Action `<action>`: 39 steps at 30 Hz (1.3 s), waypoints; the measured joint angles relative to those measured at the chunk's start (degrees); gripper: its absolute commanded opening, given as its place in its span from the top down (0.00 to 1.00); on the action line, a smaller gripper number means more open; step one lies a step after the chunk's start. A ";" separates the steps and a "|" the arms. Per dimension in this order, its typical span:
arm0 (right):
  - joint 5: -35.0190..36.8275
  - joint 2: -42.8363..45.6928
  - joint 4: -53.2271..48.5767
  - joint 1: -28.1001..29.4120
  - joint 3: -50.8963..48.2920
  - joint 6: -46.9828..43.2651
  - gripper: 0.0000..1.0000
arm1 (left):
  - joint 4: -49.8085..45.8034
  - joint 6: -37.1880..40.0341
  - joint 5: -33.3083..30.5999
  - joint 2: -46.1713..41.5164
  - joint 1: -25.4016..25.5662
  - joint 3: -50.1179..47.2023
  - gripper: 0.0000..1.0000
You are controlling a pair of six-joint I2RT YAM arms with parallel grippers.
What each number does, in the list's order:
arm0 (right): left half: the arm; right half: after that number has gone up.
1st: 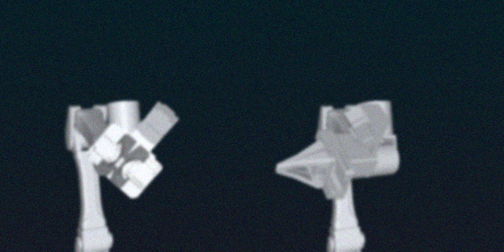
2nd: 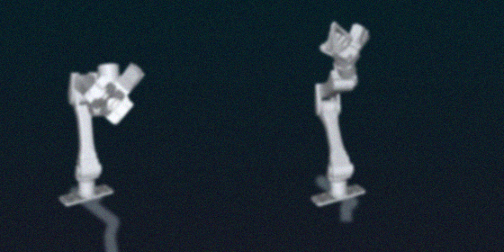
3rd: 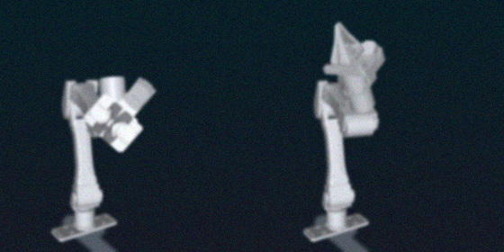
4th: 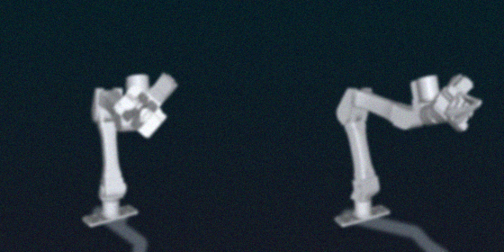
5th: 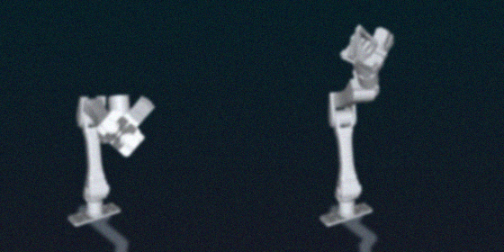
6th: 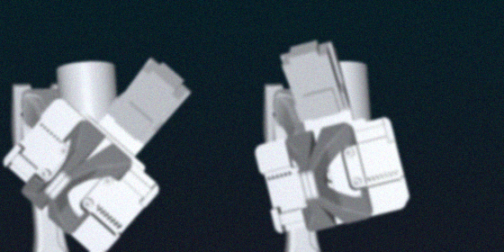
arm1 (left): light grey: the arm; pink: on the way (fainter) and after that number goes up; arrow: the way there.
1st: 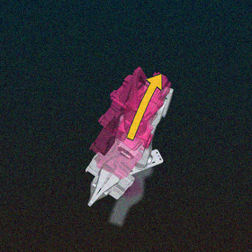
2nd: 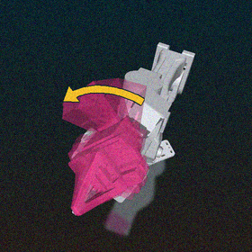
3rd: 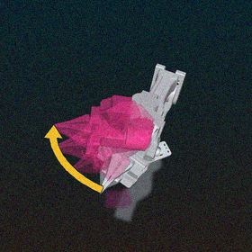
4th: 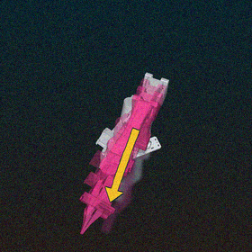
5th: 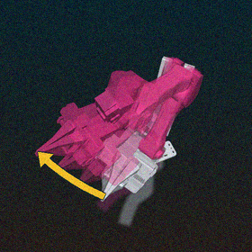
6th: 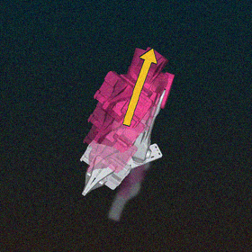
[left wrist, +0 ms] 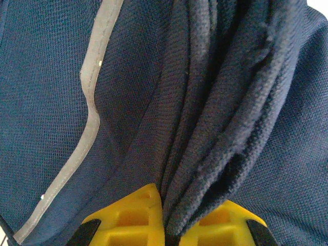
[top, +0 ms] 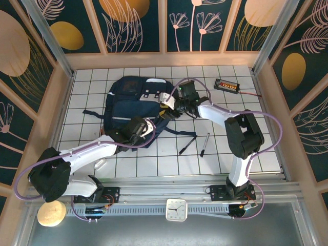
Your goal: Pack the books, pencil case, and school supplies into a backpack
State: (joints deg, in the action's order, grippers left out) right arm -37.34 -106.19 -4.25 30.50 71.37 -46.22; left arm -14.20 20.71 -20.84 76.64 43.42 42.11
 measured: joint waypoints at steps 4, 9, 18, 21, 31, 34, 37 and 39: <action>-1.05 0.81 -0.04 -0.02 -2.16 0.07 0.57 | -0.90 -0.02 0.02 0.00 0.00 0.11 1.00; -1.77 1.57 0.15 0.28 -3.10 0.48 0.57 | -1.49 -0.44 0.00 0.00 0.00 0.61 1.00; -1.75 2.03 2.21 1.97 -5.14 2.58 0.66 | -2.62 -1.44 0.02 0.20 0.00 1.09 1.00; -1.73 2.47 2.73 2.16 -5.84 3.37 0.79 | -2.82 -1.70 0.00 0.24 0.00 1.29 1.00; -0.66 5.09 4.50 2.51 -9.22 4.55 1.00 | -3.45 -2.51 0.02 0.59 0.00 1.86 1.00; -0.70 6.14 4.42 2.82 -10.16 4.55 1.00 | -3.48 -2.60 0.02 0.70 0.00 1.97 1.00; -0.79 6.93 4.48 2.64 -10.58 4.66 0.85 | -3.54 -2.86 0.02 0.72 0.00 2.27 1.00; -1.36 7.52 4.59 2.19 -11.15 5.29 0.62 | -3.65 -3.04 0.02 0.70 0.00 2.43 1.00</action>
State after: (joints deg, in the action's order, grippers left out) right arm -38.70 -98.67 0.34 32.69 60.23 -40.93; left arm -17.85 17.67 -20.82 77.34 43.42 44.53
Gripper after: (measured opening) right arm 0.200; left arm 0.069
